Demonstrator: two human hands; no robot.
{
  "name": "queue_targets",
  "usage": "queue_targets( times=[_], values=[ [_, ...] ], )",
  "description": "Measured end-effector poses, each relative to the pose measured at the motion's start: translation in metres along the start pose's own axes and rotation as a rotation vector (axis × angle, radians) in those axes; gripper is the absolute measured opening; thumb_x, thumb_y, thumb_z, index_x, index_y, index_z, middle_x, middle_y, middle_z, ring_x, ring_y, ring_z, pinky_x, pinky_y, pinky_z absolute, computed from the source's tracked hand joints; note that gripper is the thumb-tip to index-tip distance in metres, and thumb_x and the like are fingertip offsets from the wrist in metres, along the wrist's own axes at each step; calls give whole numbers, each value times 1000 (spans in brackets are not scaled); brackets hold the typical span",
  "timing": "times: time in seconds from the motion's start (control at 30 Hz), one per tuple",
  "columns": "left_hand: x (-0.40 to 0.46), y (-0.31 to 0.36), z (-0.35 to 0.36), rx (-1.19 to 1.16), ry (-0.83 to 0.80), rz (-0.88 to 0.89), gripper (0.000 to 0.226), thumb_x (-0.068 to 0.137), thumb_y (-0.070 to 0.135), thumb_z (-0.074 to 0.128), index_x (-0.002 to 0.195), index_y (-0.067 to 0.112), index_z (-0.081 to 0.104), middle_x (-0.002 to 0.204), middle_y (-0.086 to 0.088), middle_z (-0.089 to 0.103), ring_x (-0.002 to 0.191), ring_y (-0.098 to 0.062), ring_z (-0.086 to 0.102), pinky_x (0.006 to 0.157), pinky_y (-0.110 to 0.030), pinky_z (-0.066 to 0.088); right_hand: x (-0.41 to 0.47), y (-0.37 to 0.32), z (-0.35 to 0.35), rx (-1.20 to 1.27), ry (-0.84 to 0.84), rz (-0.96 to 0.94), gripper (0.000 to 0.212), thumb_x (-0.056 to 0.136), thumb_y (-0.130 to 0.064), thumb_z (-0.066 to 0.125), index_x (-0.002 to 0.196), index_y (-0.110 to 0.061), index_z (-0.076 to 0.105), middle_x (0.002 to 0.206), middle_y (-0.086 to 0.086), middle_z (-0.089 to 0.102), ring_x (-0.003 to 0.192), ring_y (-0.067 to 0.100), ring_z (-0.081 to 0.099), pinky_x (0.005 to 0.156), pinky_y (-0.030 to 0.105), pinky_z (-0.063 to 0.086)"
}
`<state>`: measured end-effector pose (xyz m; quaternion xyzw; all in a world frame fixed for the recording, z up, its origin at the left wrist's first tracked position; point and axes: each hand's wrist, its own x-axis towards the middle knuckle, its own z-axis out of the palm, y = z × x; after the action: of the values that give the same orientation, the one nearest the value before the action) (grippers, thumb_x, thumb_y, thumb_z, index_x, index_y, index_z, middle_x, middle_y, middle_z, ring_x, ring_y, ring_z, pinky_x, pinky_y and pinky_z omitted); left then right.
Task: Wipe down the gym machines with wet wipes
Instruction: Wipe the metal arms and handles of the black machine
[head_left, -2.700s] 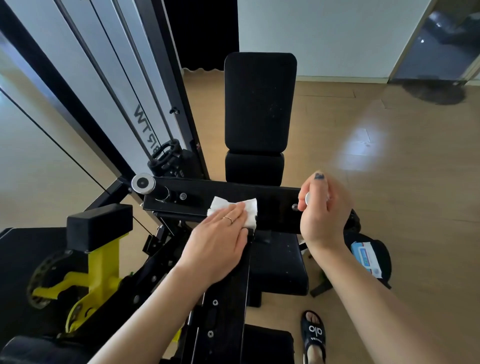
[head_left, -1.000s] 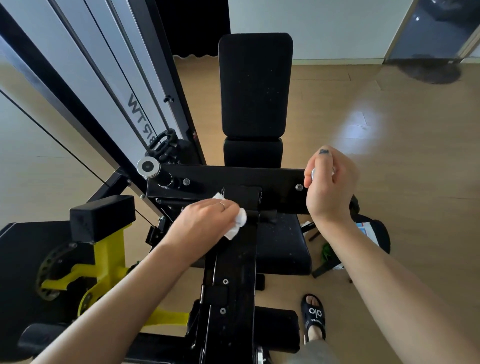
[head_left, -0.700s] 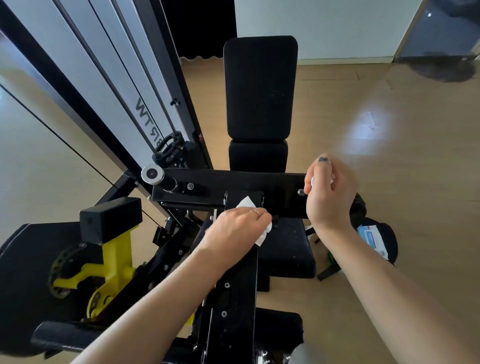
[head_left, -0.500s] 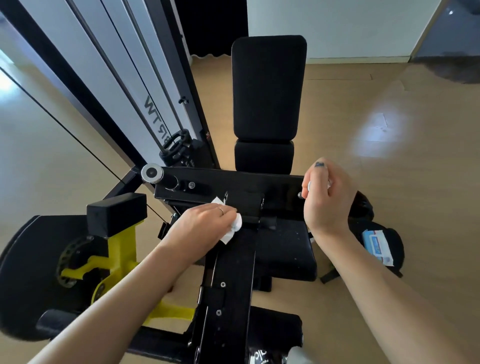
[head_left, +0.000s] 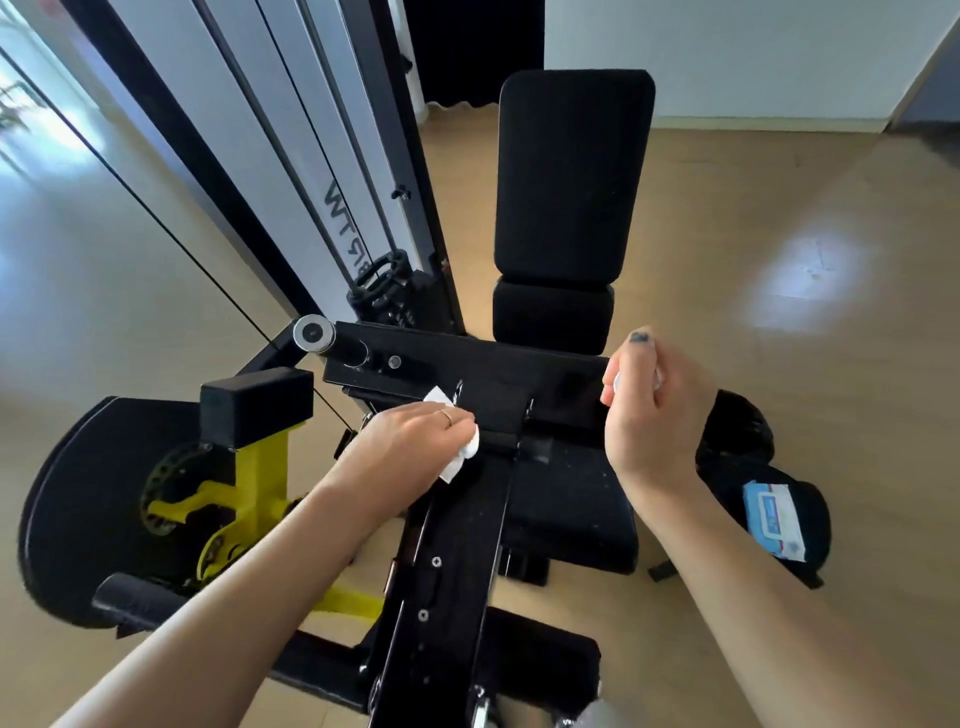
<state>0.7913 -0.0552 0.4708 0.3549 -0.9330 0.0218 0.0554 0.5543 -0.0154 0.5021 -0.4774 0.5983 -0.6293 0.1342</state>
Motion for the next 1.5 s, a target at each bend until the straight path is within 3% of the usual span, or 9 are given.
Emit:
queue_targets(
  times=[0.1,0.27,0.33,0.5,0.63,0.73,1.1,1.3,1.5],
  values=[
    [5,8,6,2,-1,58,35,69,-10,69,88,17,57,95,1,69,85,-22,69,57,-36,57,-4,-11,-5,-27,16,-10,35,99,-25,40,74,-5,53,65,6,55,56,22,51,53,47,46],
    [10,0,4,-43,20,125,17,85,0,55,93,15,56,77,3,59,60,-17,59,45,-34,51,-36,-47,10,-178,-70,-501,27,96,-20,51,99,4,62,96,12,62,88,23,57,82,35,44],
    [7,-6,-2,-168,32,62,21,99,16,39,102,12,60,74,3,58,55,-19,57,46,-36,52,-46,-40,33,-240,-218,-336,27,100,-28,47,101,-6,62,96,2,62,89,18,57,82,34,46],
    [11,-45,-10,-448,219,-286,4,102,20,55,106,20,56,88,8,63,74,-19,63,66,-40,55,-47,-2,76,-613,-439,138,39,106,-49,28,77,-26,41,76,-9,52,70,6,51,56,25,33],
    [18,-61,4,-100,169,-289,22,84,6,72,98,16,57,104,0,57,78,-23,61,50,-35,53,-57,8,91,-836,-353,66,41,107,-47,23,70,-30,34,64,-8,48,57,7,47,47,24,26],
    [18,-49,19,-5,153,-153,33,71,4,79,97,17,63,99,0,57,84,-20,59,56,-27,44,-56,11,96,-858,-287,77,43,107,-46,24,72,-29,41,62,-9,49,57,6,47,46,23,25],
    [-10,-86,46,-77,254,-130,70,64,-12,86,129,0,65,132,-11,64,123,-26,62,77,-38,62,-64,19,96,-873,-247,0,41,106,-46,25,75,-29,43,61,-12,48,53,6,43,45,19,19],
    [-11,-66,56,-177,266,43,56,73,-12,81,126,-2,67,132,-13,66,127,-26,61,92,-41,60,-64,21,100,-903,-224,-25,44,107,-48,21,75,-28,44,61,-11,47,52,7,41,46,19,17],
    [-28,-94,58,-185,318,-87,54,75,-10,81,126,0,68,135,-11,63,132,-23,57,99,-41,56,-65,21,98,-894,-223,-49,39,106,-46,24,76,-29,41,63,-12,48,54,6,41,48,18,13]
  ],
)
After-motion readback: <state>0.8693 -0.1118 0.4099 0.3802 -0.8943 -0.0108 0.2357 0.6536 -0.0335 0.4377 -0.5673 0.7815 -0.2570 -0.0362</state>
